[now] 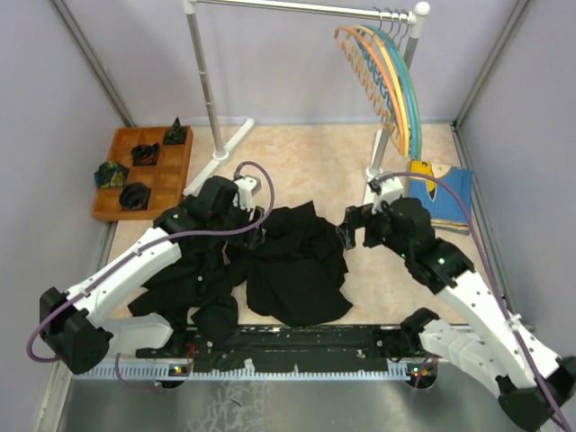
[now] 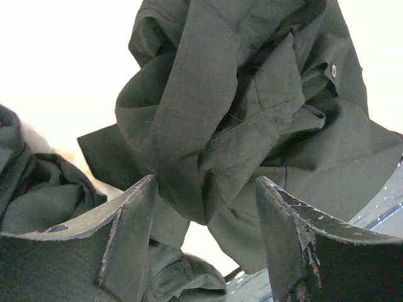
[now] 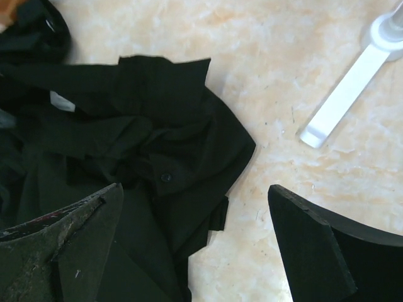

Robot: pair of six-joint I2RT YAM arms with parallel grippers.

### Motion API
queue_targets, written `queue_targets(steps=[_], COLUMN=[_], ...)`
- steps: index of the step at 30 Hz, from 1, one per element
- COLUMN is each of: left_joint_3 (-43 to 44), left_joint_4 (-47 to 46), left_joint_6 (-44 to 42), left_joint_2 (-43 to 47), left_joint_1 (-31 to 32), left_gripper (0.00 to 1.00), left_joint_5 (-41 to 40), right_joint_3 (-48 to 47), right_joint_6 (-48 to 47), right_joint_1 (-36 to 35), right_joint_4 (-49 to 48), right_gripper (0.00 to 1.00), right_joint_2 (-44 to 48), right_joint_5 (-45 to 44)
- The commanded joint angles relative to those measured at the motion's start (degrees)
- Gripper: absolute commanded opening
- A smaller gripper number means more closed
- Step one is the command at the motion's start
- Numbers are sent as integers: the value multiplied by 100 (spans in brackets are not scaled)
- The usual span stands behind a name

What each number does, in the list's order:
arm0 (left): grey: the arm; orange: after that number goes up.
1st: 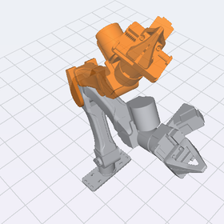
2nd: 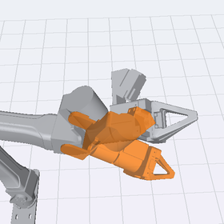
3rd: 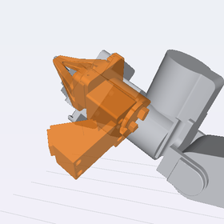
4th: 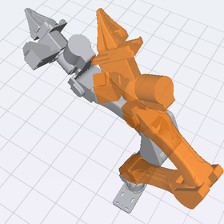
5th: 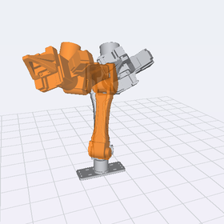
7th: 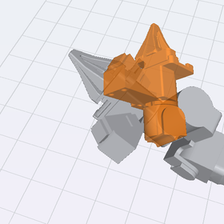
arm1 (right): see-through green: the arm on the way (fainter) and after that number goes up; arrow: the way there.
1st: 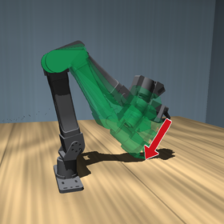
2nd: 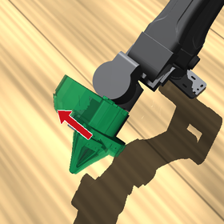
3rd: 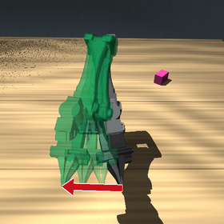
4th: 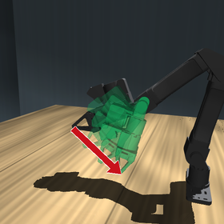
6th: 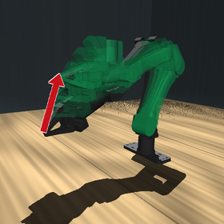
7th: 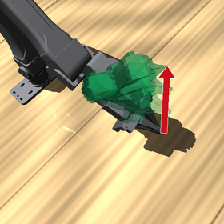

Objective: Place the shirt on the hanger

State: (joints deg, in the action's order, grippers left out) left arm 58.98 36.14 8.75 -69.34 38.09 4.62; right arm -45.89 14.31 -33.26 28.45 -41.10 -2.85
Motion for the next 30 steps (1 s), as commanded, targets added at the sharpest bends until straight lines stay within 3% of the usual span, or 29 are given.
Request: queue_targets(steps=[1,8,13,16,20,23,30], left_joint_3=[-168,-640,-679,-638,-897,-1062,-1842], left_joint_4=[-161,-222,122,667,796,707,-837], left_joint_6=[744,2954,3852,4409,5076,5657,5902], left_joint_2=[346,632,371,120,114,220,753], left_joint_1=[-56,127,918,1054,1067,1063,1068], left_gripper=[71,83,82,78,72,74,80], left_joint_5=[-777,-1755,-3008,-3491,-3767,-3831,-3449], right_joint_3=[-497,-650,-655,-800,-938,-926,-801], right_joint_6=[-290,-222,-528,-819,-863,-796,-865], right_joint_1=[-24,-23,-23,-25,-28,-24,-23], right_joint_4=[-221,-667,-1061,-1252,-1535,-1634,-1720], right_gripper=[99,99,99,99,99,99,99], right_joint_2=[-800,-1576,-1816,-2142,-2461,-2542,-2624], right_joint_5=[383,435,846,1259,1383,1373,1323])
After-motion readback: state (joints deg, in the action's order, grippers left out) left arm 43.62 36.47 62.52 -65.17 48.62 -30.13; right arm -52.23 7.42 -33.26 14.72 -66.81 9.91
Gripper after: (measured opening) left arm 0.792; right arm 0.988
